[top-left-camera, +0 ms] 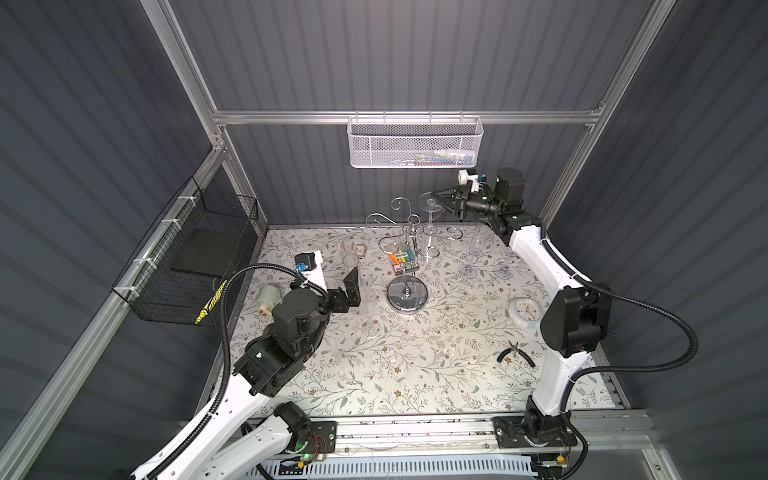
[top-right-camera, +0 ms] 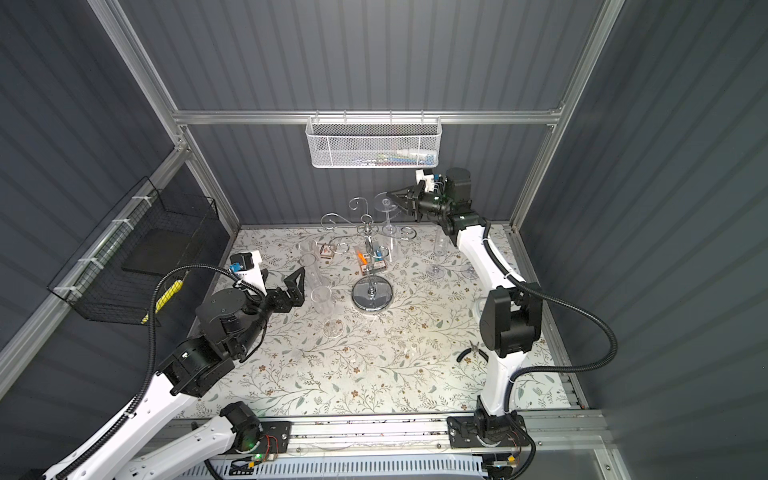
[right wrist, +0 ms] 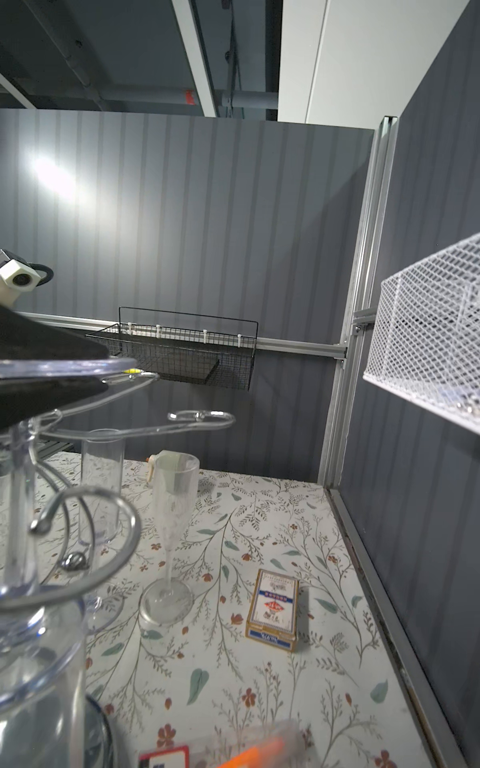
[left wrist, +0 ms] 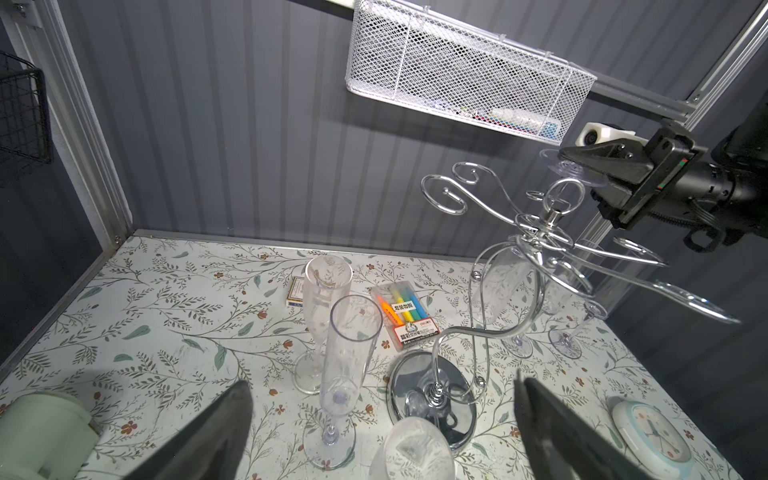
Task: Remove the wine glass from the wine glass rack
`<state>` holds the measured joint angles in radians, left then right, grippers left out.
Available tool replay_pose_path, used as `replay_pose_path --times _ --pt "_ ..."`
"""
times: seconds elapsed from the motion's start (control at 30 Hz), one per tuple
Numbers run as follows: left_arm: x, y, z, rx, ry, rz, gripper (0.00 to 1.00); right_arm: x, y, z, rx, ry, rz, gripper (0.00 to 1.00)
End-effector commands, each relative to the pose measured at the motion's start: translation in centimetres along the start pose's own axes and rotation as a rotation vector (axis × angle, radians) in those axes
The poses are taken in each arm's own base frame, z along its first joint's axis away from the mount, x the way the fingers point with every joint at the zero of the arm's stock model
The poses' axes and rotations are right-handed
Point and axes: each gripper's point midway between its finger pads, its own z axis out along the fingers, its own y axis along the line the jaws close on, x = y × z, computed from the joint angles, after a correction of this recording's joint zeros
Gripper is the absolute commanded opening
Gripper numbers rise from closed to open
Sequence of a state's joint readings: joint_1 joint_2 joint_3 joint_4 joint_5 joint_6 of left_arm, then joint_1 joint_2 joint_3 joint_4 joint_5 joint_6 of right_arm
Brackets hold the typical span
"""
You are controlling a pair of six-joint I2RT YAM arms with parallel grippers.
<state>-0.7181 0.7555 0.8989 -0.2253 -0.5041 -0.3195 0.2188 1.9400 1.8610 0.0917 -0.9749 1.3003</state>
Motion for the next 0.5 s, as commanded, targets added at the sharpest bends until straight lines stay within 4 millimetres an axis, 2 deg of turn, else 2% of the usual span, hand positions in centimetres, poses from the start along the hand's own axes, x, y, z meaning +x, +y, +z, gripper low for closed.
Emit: replay_pose_path --times 0.0,0.33,0.47 --pt "-0.6 0.4 -0.6 -0.006 -0.018 -0.01 1.0 -0.2 1.4 0.9 -0.018 0.007 -0.047 0.0" --pt "-0.8 0.9 -1.2 -0.02 -0.026 -0.007 1.0 -2.8 0.7 3.0 -0.002 -0.006 -0.055 0.0" --pt "-0.9 0.9 -1.3 -0.02 -0.025 -0.01 1.0 -4.1 0.7 3.1 0.003 -0.036 -0.076 0.0"
